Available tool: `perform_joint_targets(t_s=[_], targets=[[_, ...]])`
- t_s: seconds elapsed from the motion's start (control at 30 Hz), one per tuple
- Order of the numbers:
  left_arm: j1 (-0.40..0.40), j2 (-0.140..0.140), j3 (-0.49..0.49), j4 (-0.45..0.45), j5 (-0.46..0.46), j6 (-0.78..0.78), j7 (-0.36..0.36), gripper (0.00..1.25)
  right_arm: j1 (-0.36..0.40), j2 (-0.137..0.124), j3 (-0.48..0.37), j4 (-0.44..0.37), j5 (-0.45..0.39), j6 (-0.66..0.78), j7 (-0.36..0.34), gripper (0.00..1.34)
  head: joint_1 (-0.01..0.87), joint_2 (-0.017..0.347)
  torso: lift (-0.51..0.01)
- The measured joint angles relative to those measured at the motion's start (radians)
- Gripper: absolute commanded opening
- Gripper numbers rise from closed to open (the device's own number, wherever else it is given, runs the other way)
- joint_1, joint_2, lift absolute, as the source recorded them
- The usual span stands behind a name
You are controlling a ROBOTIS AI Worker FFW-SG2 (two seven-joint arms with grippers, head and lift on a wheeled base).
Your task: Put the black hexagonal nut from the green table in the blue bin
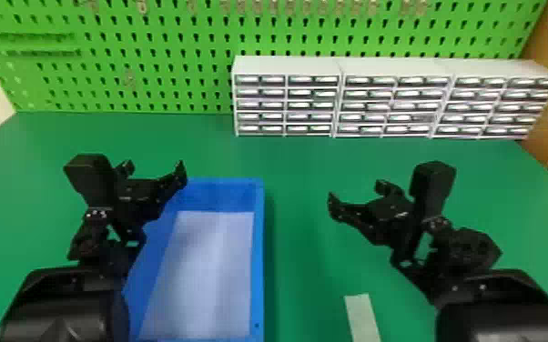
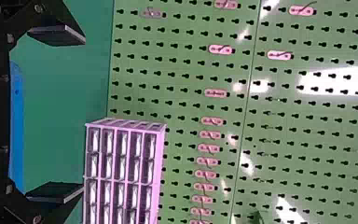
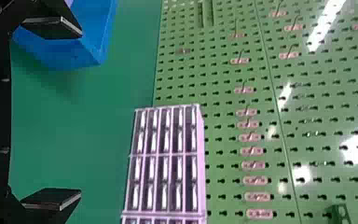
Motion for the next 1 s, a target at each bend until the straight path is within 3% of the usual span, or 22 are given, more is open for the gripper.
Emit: perform_joint_targets(t_s=[0.33,0.63,1.0], targets=[[0.003,0.000,0.001,0.000,-0.003,0.000,0.000,1.08,-0.027,0.020,-0.139,-0.062,0.040,0.123,-0.018,1.23,0.686,0.051,-0.097],[0.003,0.000,-0.001,0.000,-0.006,0.000,0.000,1.08,-0.048,0.023,-0.255,-0.096,0.066,0.196,-0.020,1.23,0.686,0.051,-0.097],[0.001,0.000,-0.005,0.000,-0.005,0.000,0.000,1.08,-0.073,0.015,-0.321,-0.147,0.078,0.342,-0.032,1.23,0.686,0.051,-0.097]])
